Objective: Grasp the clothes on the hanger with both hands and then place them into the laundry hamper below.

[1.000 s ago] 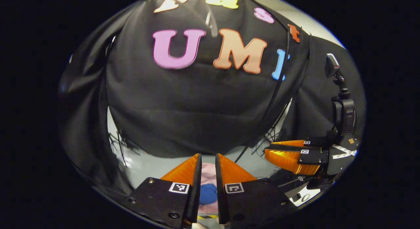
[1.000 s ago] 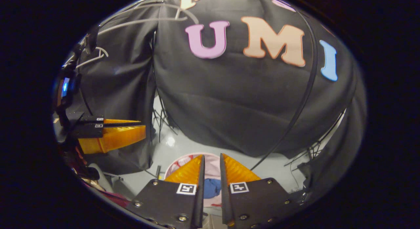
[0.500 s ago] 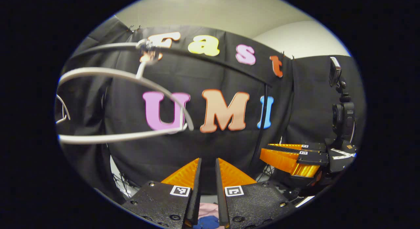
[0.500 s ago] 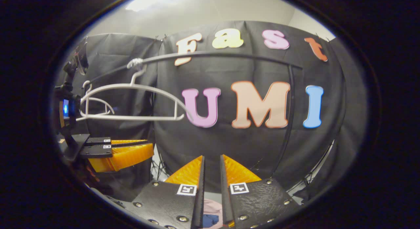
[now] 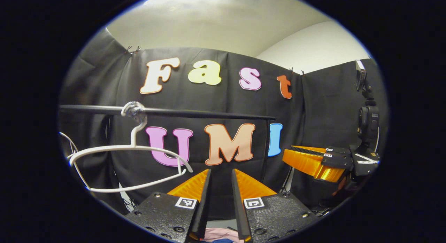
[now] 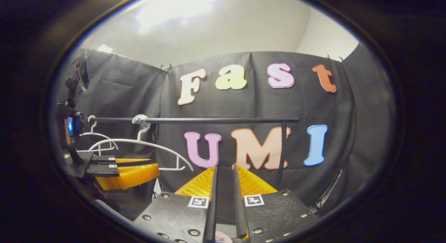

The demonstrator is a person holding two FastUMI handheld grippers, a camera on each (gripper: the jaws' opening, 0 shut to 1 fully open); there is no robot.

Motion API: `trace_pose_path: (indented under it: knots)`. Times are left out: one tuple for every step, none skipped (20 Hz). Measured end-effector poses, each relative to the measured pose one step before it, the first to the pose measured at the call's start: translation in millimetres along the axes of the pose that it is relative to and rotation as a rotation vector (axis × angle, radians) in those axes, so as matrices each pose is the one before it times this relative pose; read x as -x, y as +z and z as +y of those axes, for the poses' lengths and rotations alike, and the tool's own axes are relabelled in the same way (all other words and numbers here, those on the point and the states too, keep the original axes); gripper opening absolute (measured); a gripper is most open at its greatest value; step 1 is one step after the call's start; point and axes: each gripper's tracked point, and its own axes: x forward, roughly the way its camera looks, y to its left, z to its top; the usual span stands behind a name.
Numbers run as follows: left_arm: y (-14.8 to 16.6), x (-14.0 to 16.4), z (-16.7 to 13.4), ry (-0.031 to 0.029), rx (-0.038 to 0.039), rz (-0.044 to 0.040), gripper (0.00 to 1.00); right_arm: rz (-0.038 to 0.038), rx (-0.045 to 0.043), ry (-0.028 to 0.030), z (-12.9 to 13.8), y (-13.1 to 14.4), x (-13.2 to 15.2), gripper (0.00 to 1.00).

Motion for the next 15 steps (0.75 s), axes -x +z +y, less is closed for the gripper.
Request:
trace_pose_path:
  knots:
    - [4.79, -0.81, -5.43, -0.00691, 0.00224, -0.00884, 0.36, -0.01044, 0.00140, 0.00021, -5.31, 5.33, 4.72, 0.16]
    - [3.11, -3.59, -8.80, -0.00999, 0.00002, -0.00275, 0.39, -0.00530, -0.00046, -0.00598, -4.20, 1.96, -1.18, 0.29]
    - [-1.89, -1.50, -2.34, 0.00018, -0.00021, -0.01068, 0.41, -0.00522, 0.00001, -0.00268, -5.29, 3.16, 1.98, 0.27]
    - [-1.19, -2.53, -8.12, 0.00008, -0.00399, -0.01248, 0.56, -0.00804, 0.00327, -0.00236, -6.33, 2.35, 0.87, 0.27]
    - [1.91, -5.72, -7.14, -0.00099, -0.00725, -0.00921, 0.70, -0.00965, 0.00665, -0.00503, -7.73, 3.29, -0.23, 0.35]
    - [-0.17, 2.90, -5.55, 0.00030, -0.01027, -0.01168, 0.84, -0.00986, 0.00717, -0.00237, -7.16, 3.12, 3.29, 0.44]
    - [-0.86, -10.88, -5.94, 0.00862, -0.00700, -0.00072, 0.99, -0.00658, 0.00631, -0.00169, -8.35, 1.57, 2.28, 0.53]
    - [-1.58, -4.74, -5.25, 0.00774, 0.00096, -0.00332, 0.94, -0.00208, 0.00637, -0.00199, -7.76, -0.22, 1.48, 0.56]
    - [-4.01, -6.95, -7.74, 0.00012, 0.00410, 0.00446, 0.95, 0.00057, 0.00090, -0.00202, -8.25, -2.02, 1.41, 0.71]
    - [-5.64, -4.80, -7.45, 0.00330, 0.00573, 0.00282, 0.94, 0.00257, -0.00467, -0.00340, -9.00, -3.62, 0.21, 0.72]
    - [-2.68, -5.44, -5.99, 0.00192, -0.00590, -0.00564, 0.94, -0.00079, -0.00762, -0.00040, -7.87, -3.99, 1.89, 0.76]
    - [-4.48, -5.65, -5.11, 0.00638, -0.00888, -0.00656, 0.96, -0.00699, -0.00671, -0.00622, -9.86, -5.22, 0.33, 0.79]
    - [-7.01, -5.40, -4.76, 0.00563, -0.00636, 0.00233, 0.94, -0.00328, -0.00367, -0.00701, -10.78, -6.68, 1.99, 0.94]
    - [-11.06, -5.36, -5.16, 0.00670, 0.00125, -0.00261, 0.94, -0.00536, -0.00256, -0.01140, -10.65, -9.34, 2.95, 0.96]
    - [-10.50, -4.16, -5.37, 0.00901, 0.01204, -0.00106, 0.94, -0.00363, -0.00090, -0.01247, -10.87, -9.00, 1.84, 0.97]
